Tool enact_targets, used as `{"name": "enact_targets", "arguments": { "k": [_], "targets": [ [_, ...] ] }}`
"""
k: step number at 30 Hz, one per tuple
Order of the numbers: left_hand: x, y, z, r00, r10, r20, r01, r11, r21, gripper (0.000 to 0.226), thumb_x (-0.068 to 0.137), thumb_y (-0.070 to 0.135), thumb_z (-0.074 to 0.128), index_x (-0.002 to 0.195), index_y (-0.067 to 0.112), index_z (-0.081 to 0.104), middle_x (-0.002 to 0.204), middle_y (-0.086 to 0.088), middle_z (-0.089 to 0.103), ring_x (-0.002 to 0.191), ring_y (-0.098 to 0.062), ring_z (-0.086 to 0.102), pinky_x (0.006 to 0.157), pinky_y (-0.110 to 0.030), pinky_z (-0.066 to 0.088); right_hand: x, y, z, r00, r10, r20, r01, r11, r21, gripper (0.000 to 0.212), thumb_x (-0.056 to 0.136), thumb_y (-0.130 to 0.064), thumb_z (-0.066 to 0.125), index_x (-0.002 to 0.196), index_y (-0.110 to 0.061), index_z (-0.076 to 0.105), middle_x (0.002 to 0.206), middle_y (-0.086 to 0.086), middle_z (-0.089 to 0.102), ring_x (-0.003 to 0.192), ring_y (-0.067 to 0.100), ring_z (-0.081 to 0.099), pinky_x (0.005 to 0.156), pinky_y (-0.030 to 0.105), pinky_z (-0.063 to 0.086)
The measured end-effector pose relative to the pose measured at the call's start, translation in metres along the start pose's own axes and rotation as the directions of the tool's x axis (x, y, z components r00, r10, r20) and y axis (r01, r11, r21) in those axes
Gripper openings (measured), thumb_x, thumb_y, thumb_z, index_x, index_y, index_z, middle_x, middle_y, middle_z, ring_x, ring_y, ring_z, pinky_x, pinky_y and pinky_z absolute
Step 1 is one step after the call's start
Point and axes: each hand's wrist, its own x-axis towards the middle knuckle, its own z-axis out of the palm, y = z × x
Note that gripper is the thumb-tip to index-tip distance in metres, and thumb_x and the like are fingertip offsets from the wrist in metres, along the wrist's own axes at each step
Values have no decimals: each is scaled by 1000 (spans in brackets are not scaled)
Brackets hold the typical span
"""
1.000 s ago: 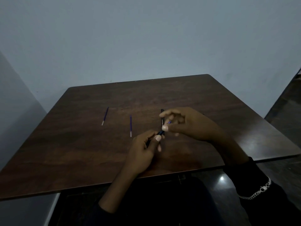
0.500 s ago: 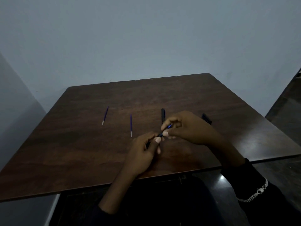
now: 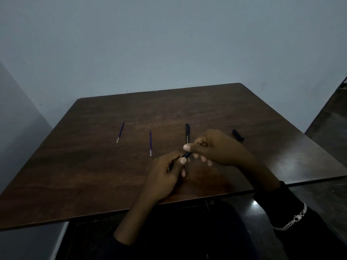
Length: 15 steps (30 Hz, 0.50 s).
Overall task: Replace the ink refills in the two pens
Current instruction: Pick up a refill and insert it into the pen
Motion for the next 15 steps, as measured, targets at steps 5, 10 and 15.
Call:
{"name": "enact_targets", "arguments": {
  "k": [5,10,15],
  "targets": [
    [1,-2,0,1000,-10,-5,10,1000,0,29,105,29,53,91,12,73,72,3,71,67,-14,67,70,-29,51,1,4,-6,1000,-5,5,4,985,175,27,91,-50,69,99,-25,76,86,-7,78,71,9,76,66,22,61],
    [1,-4,1,1000,14,-16,-14,1000,-4,31,105,31,51,91,15,74,69,4,71,67,-14,67,69,-30,51,1,2,0,999,-32,-23,32,999,3,36,99,-45,63,73,-22,71,66,-12,73,52,3,69,54,13,52],
    [2,-5,1,999,24,-22,-24,1000,-19,33,109,27,50,89,17,74,64,4,67,60,-8,63,64,-19,46,2,-1,3,997,13,-71,-13,1000,11,51,94,-63,57,68,-22,70,62,-14,71,47,2,66,52,10,49]
  ]
}}
